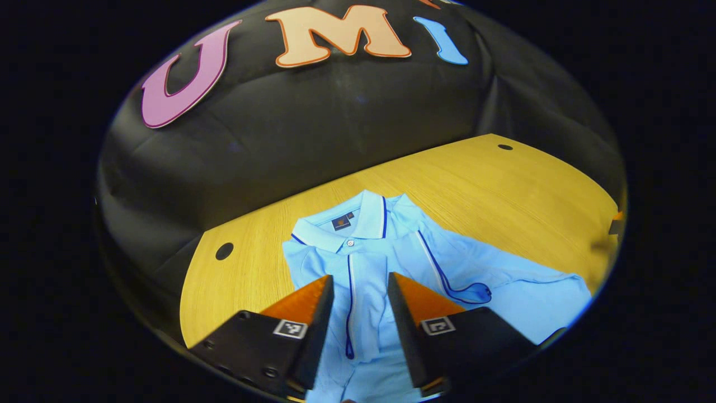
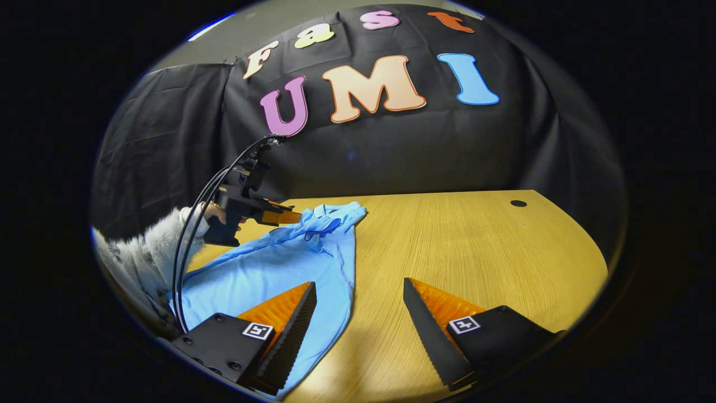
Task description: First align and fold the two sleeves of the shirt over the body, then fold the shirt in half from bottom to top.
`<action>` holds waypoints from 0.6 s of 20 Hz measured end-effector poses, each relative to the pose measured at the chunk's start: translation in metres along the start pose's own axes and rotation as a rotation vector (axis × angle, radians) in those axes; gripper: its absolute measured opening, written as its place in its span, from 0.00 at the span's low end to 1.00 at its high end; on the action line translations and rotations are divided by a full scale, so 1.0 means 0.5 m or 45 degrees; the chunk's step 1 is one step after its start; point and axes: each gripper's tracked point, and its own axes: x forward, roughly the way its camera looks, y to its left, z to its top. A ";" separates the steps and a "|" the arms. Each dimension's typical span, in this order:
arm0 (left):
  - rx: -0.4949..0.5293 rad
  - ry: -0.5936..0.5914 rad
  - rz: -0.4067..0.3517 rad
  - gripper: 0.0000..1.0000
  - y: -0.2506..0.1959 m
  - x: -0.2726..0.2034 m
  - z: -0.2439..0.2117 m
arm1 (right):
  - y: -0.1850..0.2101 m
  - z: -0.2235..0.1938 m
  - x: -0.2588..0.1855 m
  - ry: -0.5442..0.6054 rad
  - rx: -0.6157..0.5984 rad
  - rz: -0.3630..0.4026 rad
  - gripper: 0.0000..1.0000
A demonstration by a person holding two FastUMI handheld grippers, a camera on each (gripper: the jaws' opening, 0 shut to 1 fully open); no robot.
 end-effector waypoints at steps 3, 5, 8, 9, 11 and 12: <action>-0.068 -0.034 0.038 0.97 0.031 -0.047 -0.011 | 0.021 -0.010 0.001 0.017 -0.021 0.025 0.98; -0.093 -0.053 0.063 0.96 0.055 -0.093 -0.028 | 0.040 -0.023 -0.003 0.039 -0.040 0.048 0.98; -0.116 -0.063 0.089 0.96 0.070 -0.182 -0.074 | 0.075 -0.049 -0.023 0.074 -0.087 0.088 0.98; -0.136 -0.073 0.086 0.96 0.066 -0.212 -0.095 | 0.086 -0.056 -0.032 0.081 -0.097 0.100 0.98; -0.165 -0.087 0.093 0.96 0.060 -0.283 -0.137 | 0.112 -0.072 -0.048 0.100 -0.102 0.128 0.98; -0.163 -0.084 0.095 0.96 0.059 -0.316 -0.162 | 0.123 -0.085 -0.060 0.115 -0.106 0.136 0.98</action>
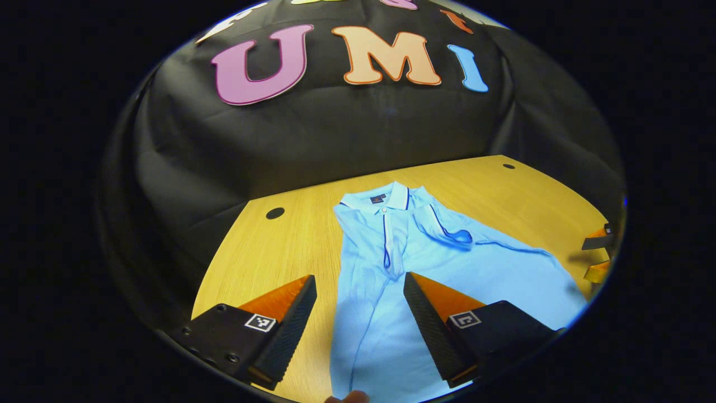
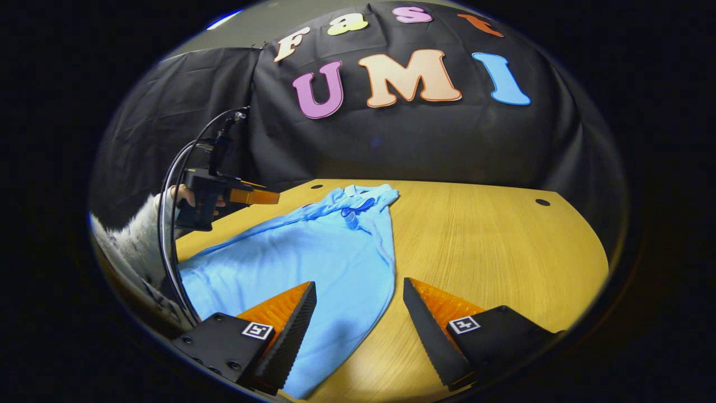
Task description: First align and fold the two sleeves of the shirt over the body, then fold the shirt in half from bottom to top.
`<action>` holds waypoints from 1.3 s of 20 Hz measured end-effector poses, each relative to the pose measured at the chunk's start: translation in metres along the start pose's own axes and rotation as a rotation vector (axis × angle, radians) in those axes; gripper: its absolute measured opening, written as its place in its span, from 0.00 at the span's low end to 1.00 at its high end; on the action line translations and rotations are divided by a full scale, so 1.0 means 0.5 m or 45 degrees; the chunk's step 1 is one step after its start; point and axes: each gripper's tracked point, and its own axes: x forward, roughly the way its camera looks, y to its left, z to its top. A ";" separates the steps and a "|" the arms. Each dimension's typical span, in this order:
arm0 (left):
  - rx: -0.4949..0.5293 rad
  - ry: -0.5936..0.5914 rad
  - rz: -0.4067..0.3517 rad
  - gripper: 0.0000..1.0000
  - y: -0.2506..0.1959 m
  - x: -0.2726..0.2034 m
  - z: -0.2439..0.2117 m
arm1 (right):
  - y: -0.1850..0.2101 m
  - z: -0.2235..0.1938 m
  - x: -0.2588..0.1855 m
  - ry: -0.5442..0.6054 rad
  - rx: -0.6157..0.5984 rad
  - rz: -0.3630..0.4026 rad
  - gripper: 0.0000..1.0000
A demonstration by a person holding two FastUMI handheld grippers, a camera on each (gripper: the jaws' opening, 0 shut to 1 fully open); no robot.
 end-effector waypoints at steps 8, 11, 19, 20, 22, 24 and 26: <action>-0.127 0.013 0.016 0.96 -0.018 -0.217 -0.194 | 0.088 -0.086 -0.085 0.075 -0.033 0.059 0.98; -0.170 0.022 0.016 0.96 -0.030 -0.262 -0.256 | 0.104 -0.113 -0.096 0.111 -0.046 0.064 0.98; -0.190 0.030 0.010 0.96 -0.051 -0.317 -0.336 | 0.115 -0.155 -0.125 0.152 -0.023 0.054 0.98; -0.182 0.037 0.005 0.96 -0.057 -0.318 -0.341 | 0.115 -0.159 -0.126 0.152 -0.024 0.052 0.98; -0.176 0.043 -0.002 0.96 -0.066 -0.320 -0.348 | 0.115 -0.161 -0.131 0.152 -0.032 0.051 0.98; -0.187 0.055 -0.012 0.96 -0.076 -0.317 -0.360 | 0.116 -0.161 -0.128 0.154 -0.038 0.055 0.98; -0.202 0.062 -0.008 0.96 -0.076 -0.320 -0.371 | 0.117 -0.165 -0.129 0.151 -0.057 0.053 0.98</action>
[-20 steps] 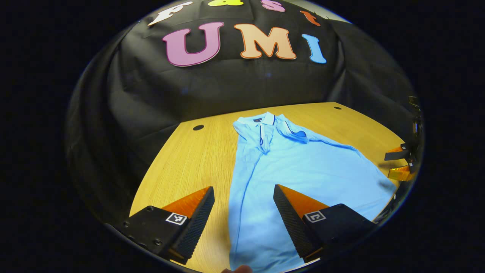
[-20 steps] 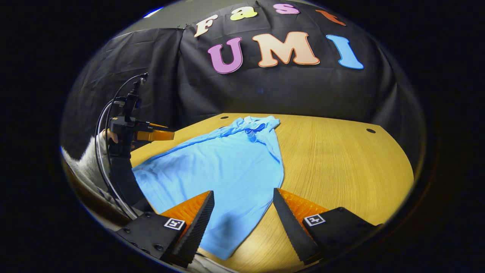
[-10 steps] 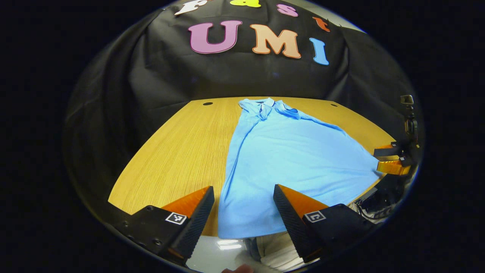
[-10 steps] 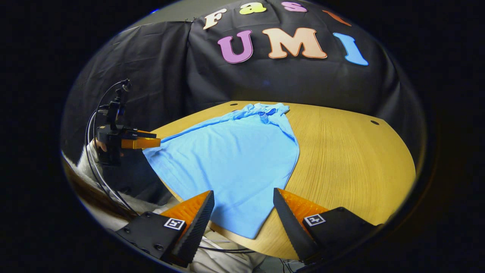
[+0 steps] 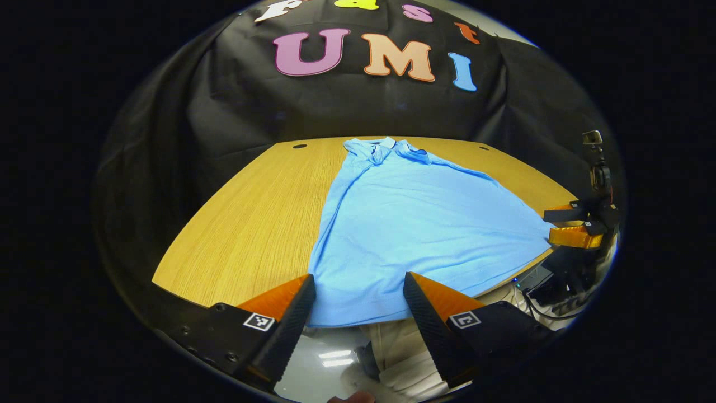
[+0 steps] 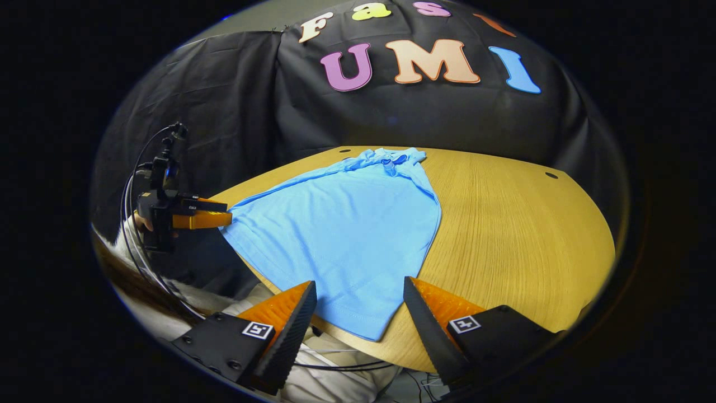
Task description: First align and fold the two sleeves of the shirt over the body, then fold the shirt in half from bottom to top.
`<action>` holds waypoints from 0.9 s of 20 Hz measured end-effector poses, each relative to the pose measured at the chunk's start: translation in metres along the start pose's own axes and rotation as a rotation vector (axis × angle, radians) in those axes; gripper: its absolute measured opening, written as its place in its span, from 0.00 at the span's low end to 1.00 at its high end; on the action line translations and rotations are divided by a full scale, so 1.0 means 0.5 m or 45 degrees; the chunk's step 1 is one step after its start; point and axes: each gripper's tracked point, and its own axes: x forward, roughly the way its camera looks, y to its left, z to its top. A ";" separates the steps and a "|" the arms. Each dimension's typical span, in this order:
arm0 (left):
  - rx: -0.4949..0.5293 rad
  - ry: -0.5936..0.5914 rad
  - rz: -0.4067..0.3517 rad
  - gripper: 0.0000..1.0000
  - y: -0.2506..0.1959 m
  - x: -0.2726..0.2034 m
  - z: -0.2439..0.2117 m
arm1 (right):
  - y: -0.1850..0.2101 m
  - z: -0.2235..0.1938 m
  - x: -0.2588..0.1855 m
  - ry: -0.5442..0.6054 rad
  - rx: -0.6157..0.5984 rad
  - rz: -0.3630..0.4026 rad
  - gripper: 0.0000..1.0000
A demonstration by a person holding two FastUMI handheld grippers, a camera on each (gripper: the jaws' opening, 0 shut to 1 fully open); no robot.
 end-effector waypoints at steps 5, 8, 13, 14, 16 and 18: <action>-0.012 -0.051 -0.008 0.94 -0.012 0.005 0.004 | 0.001 -0.007 0.001 -0.007 -0.035 -0.015 0.94; 0.001 -0.085 -0.036 0.80 -0.031 0.011 0.011 | 0.006 -0.007 0.001 -0.003 -0.040 -0.011 0.96; 0.008 -0.102 -0.096 0.54 -0.052 0.016 0.012 | 0.033 -0.014 0.002 -0.005 -0.053 0.056 0.49; 0.008 -0.104 -0.104 0.50 -0.052 0.016 0.013 | 0.037 -0.013 0.002 -0.004 -0.058 0.065 0.41; -0.007 -0.116 -0.121 0.35 -0.061 0.017 0.013 | 0.043 -0.013 0.006 0.002 -0.050 0.088 0.29; -0.024 -0.129 -0.136 0.15 -0.065 0.019 0.016 | 0.043 -0.013 0.002 0.002 -0.059 0.084 0.16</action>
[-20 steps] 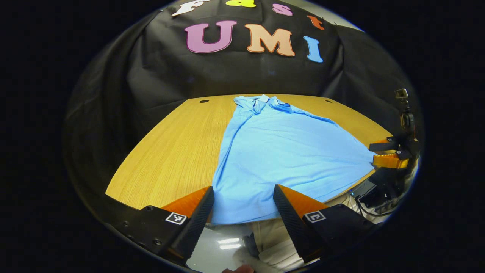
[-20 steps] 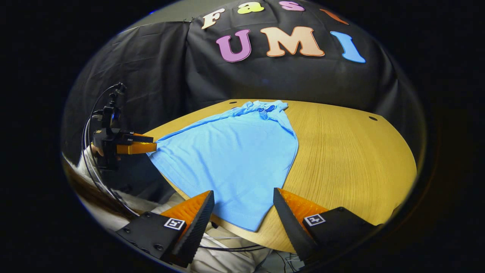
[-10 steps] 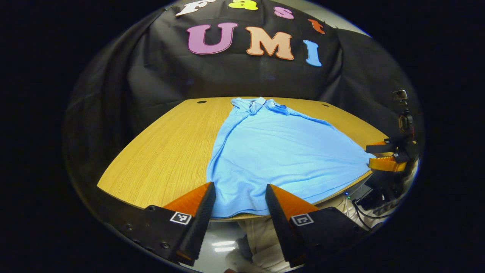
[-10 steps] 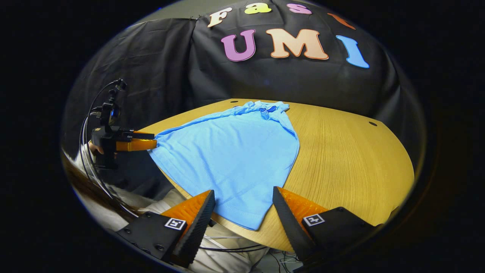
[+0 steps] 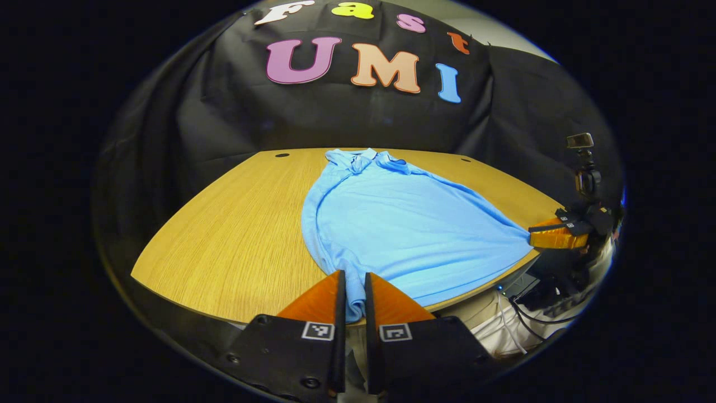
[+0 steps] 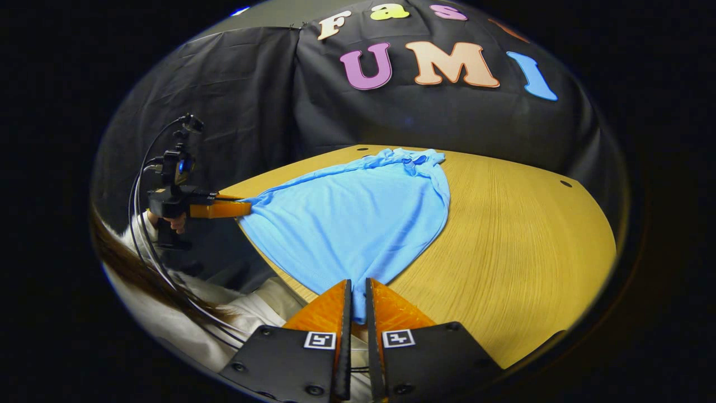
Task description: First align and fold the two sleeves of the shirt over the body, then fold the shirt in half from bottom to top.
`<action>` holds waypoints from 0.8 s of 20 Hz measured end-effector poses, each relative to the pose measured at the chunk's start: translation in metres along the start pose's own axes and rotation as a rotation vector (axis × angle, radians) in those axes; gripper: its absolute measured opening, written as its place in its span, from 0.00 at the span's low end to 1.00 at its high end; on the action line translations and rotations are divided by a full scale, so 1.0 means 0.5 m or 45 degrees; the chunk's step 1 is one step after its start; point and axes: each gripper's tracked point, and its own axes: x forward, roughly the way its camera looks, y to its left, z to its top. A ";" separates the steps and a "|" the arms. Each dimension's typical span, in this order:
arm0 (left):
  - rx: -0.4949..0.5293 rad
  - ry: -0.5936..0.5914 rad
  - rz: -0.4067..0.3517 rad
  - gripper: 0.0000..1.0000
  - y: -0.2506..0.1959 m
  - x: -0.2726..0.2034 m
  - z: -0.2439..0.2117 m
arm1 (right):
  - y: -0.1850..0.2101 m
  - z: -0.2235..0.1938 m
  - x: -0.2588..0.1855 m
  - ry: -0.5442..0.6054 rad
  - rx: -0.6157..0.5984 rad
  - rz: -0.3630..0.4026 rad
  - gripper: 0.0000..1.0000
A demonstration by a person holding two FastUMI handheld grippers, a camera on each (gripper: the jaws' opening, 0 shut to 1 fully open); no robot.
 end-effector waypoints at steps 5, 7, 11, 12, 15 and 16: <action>-0.013 -0.027 -0.032 0.00 -0.005 -0.002 0.003 | -0.005 0.003 0.005 -0.004 0.069 -0.004 0.05; -0.011 -0.029 -0.028 0.00 -0.004 0.003 0.004 | -0.010 0.012 0.011 -0.020 0.062 -0.029 0.05; 0.003 -0.020 -0.029 0.00 -0.002 0.009 0.020 | -0.011 0.025 0.021 -0.030 0.038 -0.052 0.05; 0.004 -0.031 -0.033 0.00 -0.002 0.010 0.032 | -0.018 0.035 0.022 -0.042 0.035 -0.068 0.04; 0.017 -0.082 -0.049 0.00 -0.008 0.020 0.083 | -0.040 0.074 0.024 -0.077 0.039 -0.125 0.04; 0.013 -0.098 -0.051 0.00 -0.009 0.026 0.103 | -0.047 0.091 0.026 -0.091 0.036 -0.139 0.04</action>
